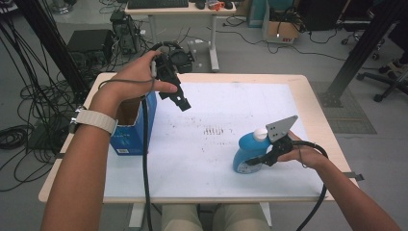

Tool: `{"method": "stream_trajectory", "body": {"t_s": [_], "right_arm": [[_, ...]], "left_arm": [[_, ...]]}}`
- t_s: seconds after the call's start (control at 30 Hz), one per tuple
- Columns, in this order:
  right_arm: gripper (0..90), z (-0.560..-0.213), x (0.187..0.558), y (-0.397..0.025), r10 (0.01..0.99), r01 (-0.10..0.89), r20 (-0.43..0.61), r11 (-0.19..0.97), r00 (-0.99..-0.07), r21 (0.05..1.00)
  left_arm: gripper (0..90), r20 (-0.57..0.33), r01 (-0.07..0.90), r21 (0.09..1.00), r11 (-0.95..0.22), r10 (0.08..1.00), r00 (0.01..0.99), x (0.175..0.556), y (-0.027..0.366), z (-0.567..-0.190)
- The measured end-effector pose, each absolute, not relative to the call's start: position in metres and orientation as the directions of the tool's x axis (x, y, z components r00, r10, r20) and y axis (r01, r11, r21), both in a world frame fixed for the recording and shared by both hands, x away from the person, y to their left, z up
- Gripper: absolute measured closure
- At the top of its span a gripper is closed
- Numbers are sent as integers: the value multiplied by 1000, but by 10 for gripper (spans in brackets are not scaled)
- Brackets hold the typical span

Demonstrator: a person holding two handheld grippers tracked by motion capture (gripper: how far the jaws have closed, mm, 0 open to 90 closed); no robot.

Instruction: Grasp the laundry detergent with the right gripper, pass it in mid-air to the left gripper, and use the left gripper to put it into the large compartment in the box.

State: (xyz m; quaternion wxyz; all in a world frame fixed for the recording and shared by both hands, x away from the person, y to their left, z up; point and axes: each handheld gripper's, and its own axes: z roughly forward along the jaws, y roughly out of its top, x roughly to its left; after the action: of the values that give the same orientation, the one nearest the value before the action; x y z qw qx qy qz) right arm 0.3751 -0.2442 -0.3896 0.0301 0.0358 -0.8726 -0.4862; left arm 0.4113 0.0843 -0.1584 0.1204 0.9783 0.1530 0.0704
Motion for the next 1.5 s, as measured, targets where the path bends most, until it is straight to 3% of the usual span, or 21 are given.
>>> {"method": "stream_trajectory", "body": {"t_s": [1.5], "right_arm": [[438, -389, 376, -245, -83, -19, 30, 528, -996, 849]], "left_arm": [[101, 102, 285, 261, -922, 320, 942, 409, 86, -159]]}}
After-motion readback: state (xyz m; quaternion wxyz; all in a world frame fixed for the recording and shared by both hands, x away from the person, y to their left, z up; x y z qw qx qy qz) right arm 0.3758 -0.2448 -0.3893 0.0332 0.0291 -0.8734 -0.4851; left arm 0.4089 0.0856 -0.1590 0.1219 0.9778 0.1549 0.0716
